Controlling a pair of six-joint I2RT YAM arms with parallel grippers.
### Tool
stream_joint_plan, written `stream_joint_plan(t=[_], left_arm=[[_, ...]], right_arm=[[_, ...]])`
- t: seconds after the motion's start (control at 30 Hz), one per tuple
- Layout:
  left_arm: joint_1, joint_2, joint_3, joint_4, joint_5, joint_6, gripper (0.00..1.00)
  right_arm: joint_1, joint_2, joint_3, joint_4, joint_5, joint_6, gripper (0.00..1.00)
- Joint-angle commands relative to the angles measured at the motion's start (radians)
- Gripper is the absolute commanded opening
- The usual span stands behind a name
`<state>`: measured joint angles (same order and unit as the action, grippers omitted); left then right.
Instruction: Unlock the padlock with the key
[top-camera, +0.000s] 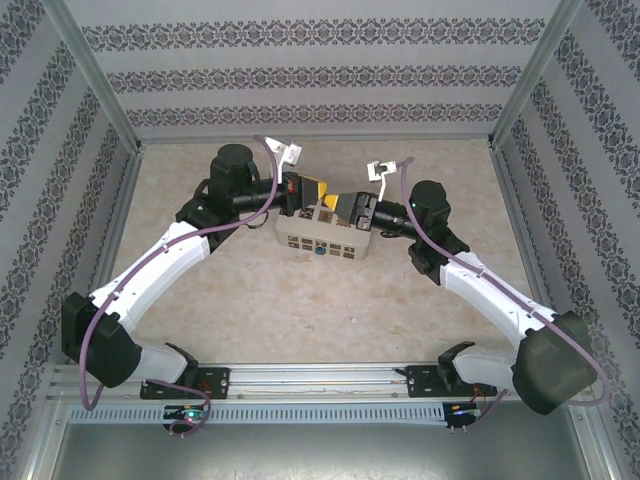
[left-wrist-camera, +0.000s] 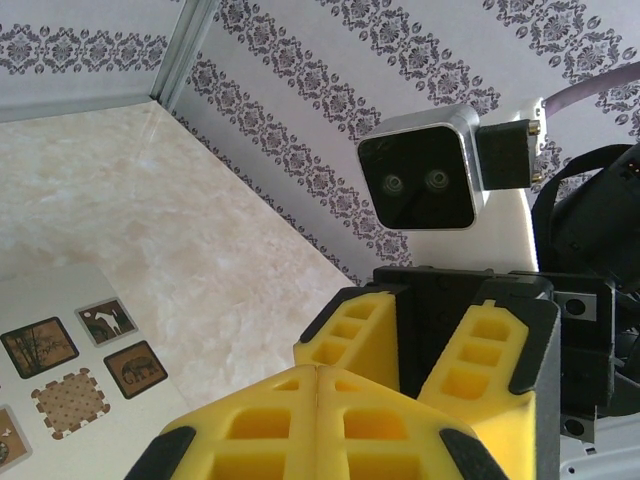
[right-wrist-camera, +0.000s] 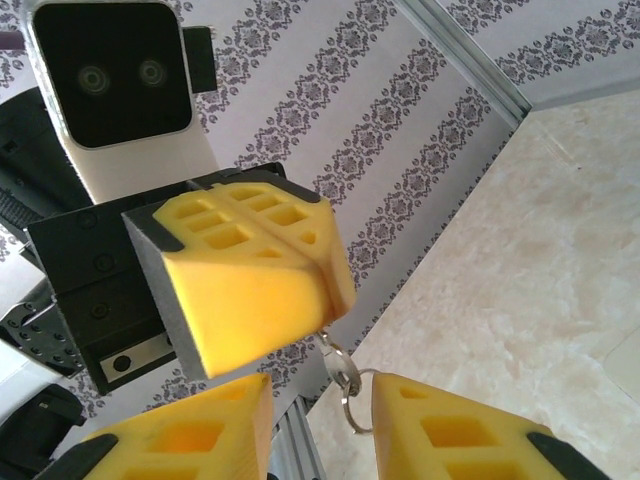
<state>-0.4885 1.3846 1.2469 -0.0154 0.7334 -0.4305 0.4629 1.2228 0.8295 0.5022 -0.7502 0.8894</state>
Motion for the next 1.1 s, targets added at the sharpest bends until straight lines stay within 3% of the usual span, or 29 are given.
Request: stream_joint_plan(t=[0.0, 0.3, 0.67, 0.8, 0.93, 1.07], left_arm=[[0.011, -0.005, 0.004, 0.047, 0.023, -0.017, 0.0], [0.011, -0.004, 0.004, 0.053, 0.022, -0.021, 0.0], [0.011, -0.012, -0.001, 0.053, -0.012, -0.011, 0.0], [0.013, -0.024, -0.003, 0.056, -0.036, 0.0, 0.12], [0.02, -0.054, -0.017, 0.053, -0.089, 0.016, 0.42], [0.028, -0.111, -0.061, 0.05, -0.184, 0.05, 0.56]], right_arm=[[0.013, 0.017, 0.037, 0.033, -0.021, -0.021, 0.32], [0.019, 0.052, 0.059, 0.035, -0.027, -0.017, 0.24], [0.019, 0.041, 0.044, 0.025, -0.005, -0.022, 0.03], [0.017, 0.025, 0.04, -0.01, 0.009, -0.045, 0.01], [0.007, 0.006, 0.037, -0.067, 0.02, -0.083, 0.0], [-0.009, -0.016, 0.04, -0.177, 0.035, -0.161, 0.01]])
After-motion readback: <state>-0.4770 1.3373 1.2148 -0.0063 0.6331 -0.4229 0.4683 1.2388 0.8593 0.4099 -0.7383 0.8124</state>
